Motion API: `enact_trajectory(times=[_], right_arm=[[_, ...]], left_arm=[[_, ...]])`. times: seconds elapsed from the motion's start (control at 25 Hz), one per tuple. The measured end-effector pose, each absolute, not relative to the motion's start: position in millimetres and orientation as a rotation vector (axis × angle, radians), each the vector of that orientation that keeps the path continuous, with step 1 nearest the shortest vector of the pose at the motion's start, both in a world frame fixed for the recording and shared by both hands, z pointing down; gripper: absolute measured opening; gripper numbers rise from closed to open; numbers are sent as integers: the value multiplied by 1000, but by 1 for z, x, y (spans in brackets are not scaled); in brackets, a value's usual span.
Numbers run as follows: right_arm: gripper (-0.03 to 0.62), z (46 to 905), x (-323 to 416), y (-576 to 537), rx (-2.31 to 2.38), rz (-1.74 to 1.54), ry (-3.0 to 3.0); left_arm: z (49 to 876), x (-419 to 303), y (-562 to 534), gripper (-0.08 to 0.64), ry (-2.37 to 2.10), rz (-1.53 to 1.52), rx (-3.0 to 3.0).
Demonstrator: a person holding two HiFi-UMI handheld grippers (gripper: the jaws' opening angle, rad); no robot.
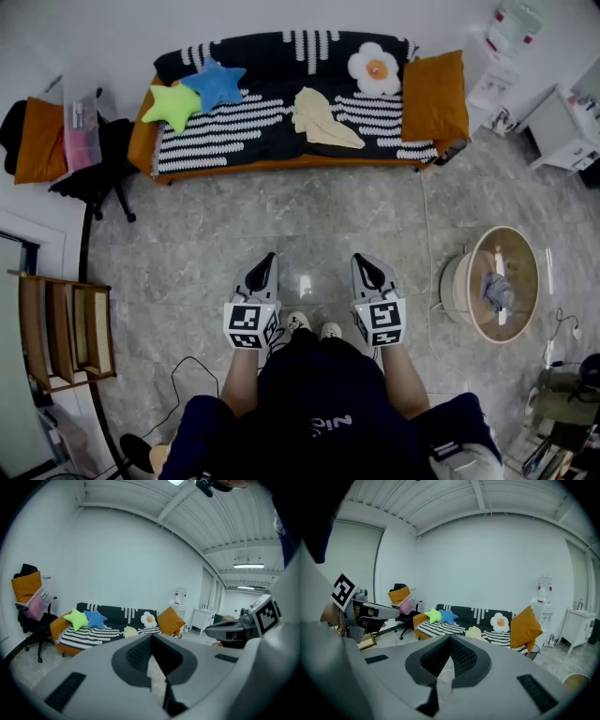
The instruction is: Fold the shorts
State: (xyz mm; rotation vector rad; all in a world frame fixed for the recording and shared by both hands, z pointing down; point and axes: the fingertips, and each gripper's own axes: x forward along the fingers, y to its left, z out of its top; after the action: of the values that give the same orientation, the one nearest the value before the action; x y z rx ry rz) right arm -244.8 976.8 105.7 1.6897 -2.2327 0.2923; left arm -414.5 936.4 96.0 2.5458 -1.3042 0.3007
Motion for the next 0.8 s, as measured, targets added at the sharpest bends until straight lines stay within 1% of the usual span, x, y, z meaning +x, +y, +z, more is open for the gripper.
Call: enact_trajectory(times=[0.24, 0.4, 0.6, 0.64, 0.68, 0.72, 0.76, 0.8], right_arm=[[9, 95, -233, 987, 1735, 238, -2213], [9, 92, -239, 991, 1739, 215, -2224], [15, 92, -239, 991, 1795, 269, -2254], [114, 92, -240, 991, 1783, 281, -2268], [223, 92, -242, 989, 1768, 287, -2280], [267, 91, -243, 988, 1762, 285, -2288], [313, 90, -243, 986, 1763, 279, -2291], [345, 90, -242, 985, 1770, 275, -2289]], left_arm=[[84, -419, 947, 2, -1355, 276, 2564], [85, -423, 955, 2, -1362, 268, 2567], [85, -421, 958, 7, -1317, 252, 2581], [86, -420, 958, 48, -1284, 243, 2588], [86, -418, 959, 158, -1247, 234, 2594], [87, -416, 958, 260, -1215, 224, 2599], [87, -416, 958, 331, -1195, 218, 2602], [88, -416, 957, 359, -1184, 215, 2606]])
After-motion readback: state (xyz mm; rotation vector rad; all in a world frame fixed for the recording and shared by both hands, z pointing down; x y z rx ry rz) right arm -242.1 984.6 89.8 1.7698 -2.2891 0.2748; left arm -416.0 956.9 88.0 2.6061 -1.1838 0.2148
